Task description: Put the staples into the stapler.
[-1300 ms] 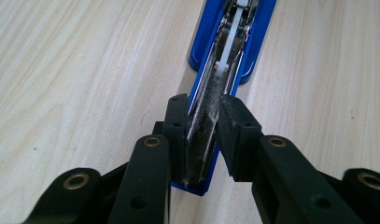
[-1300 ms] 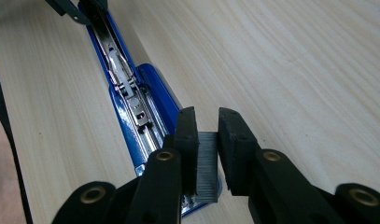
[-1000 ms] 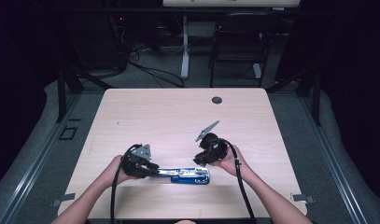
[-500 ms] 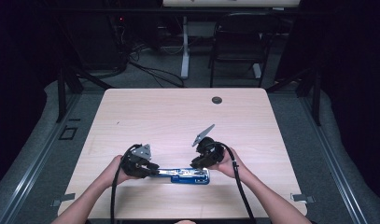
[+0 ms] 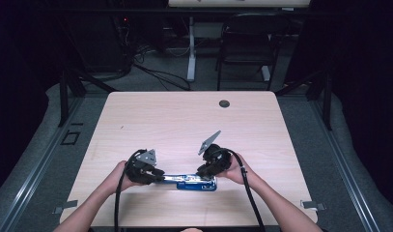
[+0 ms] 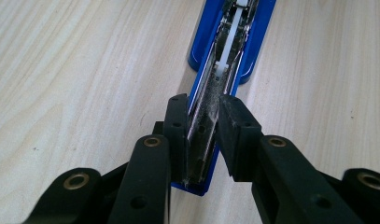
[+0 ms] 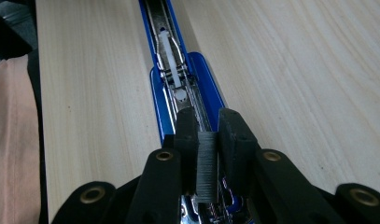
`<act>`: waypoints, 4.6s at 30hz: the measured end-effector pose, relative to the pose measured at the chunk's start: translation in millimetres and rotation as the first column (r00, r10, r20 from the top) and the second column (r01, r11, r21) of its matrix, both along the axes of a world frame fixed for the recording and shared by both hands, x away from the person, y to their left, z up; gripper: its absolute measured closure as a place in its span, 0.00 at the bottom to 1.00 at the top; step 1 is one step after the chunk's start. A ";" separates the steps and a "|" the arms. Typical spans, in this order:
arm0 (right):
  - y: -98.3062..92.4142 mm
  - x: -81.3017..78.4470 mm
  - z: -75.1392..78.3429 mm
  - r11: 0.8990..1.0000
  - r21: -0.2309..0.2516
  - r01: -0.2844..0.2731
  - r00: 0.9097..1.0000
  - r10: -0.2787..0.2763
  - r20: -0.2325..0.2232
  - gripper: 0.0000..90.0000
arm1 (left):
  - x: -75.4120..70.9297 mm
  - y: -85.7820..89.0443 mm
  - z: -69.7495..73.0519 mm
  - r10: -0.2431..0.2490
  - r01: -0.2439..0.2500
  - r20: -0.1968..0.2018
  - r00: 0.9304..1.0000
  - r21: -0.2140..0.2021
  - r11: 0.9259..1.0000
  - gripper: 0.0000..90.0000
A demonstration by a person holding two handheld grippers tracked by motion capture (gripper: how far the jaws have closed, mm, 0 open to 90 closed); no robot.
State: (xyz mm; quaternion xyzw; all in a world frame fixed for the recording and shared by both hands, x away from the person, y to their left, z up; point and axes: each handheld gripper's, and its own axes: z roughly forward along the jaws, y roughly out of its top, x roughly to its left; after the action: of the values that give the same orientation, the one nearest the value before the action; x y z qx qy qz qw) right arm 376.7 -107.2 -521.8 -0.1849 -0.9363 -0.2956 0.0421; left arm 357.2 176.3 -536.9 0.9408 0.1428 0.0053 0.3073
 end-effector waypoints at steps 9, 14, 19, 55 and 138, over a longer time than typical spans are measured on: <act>0.0 -0.7 -5.2 0.997 0.000 -0.078 0.996 0.078 0.039 0.87 | 0.0 0.0 0.0 0.000 0.000 0.000 1.000 0.000 1.000 0.82; -0.4 -0.9 -6.5 0.994 0.000 -0.106 0.993 0.106 0.052 0.87 | 0.0 0.1 0.0 0.000 0.000 -0.001 1.000 0.000 1.000 0.82; -1.6 -1.3 -6.4 0.992 0.008 -0.126 0.990 0.125 0.072 0.87 | 0.0 0.0 0.0 0.000 0.000 0.000 1.000 0.000 1.000 0.82; -9.0 0.1 -10.0 0.980 0.014 -0.197 0.978 0.195 0.076 0.86 | 0.0 0.0 0.7 0.004 -0.004 0.003 1.000 0.012 1.000 0.82; 8.8 -7.1 -4.9 0.999 -0.013 -0.035 0.993 0.036 0.116 0.98 | -0.1 -0.2 0.3 -0.003 0.003 0.003 1.000 -0.003 1.000 0.82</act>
State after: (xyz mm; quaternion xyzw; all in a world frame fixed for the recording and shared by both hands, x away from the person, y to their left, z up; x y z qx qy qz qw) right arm 369.6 -98.5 -526.7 -0.1508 -0.9419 -0.3000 -0.0082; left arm 357.1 176.1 -536.6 0.9406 0.1411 0.0061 0.3088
